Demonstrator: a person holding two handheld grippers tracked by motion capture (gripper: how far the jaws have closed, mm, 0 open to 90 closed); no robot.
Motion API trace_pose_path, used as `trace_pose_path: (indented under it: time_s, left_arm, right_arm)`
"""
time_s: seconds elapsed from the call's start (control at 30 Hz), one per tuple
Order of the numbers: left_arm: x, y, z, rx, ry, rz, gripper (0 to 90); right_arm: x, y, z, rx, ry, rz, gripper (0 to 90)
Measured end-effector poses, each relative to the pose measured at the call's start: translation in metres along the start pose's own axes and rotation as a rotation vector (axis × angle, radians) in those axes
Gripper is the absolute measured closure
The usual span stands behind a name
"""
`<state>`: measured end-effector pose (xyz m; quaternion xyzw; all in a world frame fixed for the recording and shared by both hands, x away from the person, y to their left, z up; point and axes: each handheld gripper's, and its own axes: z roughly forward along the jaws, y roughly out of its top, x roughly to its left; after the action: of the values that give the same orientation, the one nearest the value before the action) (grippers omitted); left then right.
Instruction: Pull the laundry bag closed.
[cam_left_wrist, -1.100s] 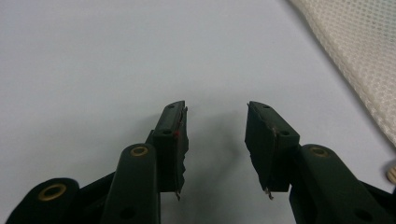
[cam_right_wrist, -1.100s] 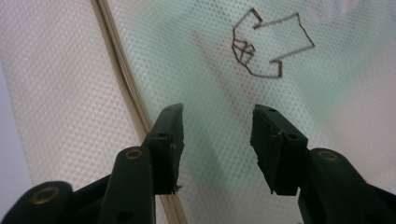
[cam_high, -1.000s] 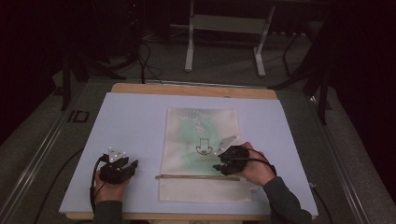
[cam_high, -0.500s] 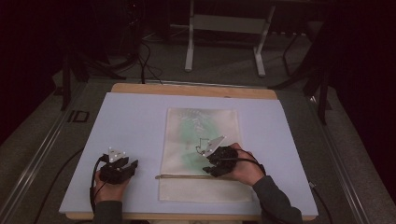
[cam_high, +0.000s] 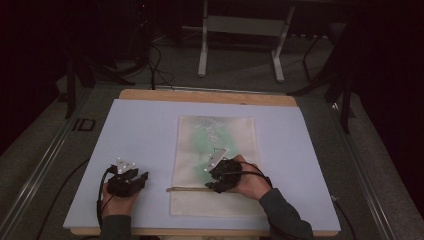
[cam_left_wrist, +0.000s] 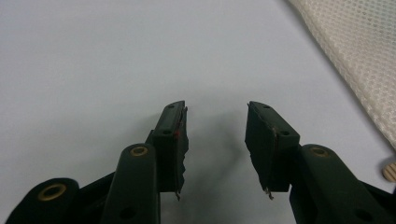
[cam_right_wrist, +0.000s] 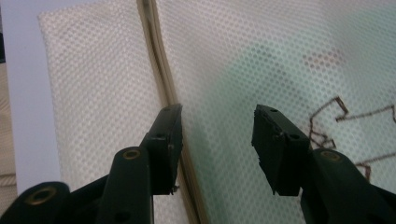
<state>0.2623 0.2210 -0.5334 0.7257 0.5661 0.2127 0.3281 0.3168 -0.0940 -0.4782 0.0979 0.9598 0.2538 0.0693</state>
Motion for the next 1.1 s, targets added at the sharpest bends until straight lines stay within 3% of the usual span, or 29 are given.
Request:
trace_pose_path:
  time_s: [0.33,1.1]
  left_arm:
    - [0.0,0.0,0.0,0.002,-0.003,0.002,57.6]
    - [0.0,0.0,0.001,0.007,-0.01,0.005,57.6]
  right_arm:
    - [0.008,0.015,0.014,0.001,0.042,-0.024,55.6]
    - [0.026,0.05,0.043,0.006,0.116,-0.098,75.3]
